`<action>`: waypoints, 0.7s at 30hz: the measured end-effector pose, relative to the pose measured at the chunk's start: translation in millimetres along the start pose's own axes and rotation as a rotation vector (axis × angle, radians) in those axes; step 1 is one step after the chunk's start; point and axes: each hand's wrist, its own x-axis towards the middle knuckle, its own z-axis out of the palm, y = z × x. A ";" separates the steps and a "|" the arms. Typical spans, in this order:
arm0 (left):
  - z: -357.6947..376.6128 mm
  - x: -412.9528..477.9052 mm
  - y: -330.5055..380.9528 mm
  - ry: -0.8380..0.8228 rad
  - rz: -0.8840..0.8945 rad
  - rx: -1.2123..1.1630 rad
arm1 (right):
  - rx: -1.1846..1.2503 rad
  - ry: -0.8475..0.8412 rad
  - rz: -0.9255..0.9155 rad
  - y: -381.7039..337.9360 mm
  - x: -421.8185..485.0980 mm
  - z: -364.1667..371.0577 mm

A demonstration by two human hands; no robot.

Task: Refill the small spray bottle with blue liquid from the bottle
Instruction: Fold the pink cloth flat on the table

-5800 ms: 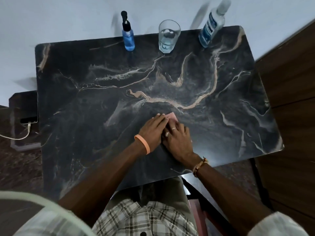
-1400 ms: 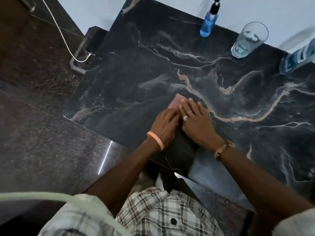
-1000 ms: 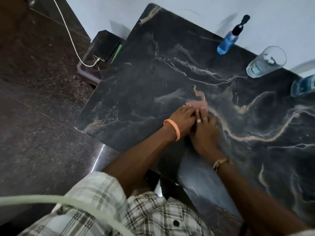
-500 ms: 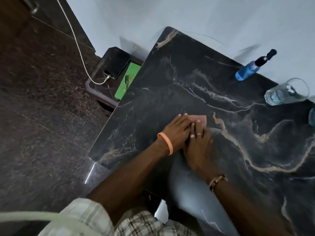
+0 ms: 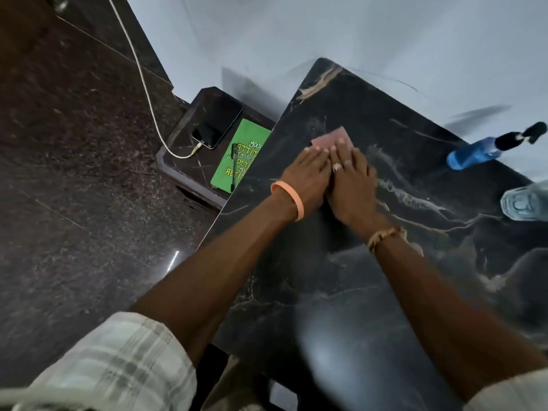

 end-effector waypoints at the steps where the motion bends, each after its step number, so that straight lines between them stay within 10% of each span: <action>1: 3.5 0.9 4.6 -0.017 0.022 -0.007 | 0.036 -0.003 0.049 -2.4 -10.0 4.8; 12: -26.3 54.3 -55.0 -0.053 -0.043 0.050 | -0.164 0.064 -0.254 22.7 123.9 -27.5; 21: 24.2 -39.6 34.9 0.003 0.113 -0.312 | 0.130 0.064 0.072 13.5 -67.7 14.5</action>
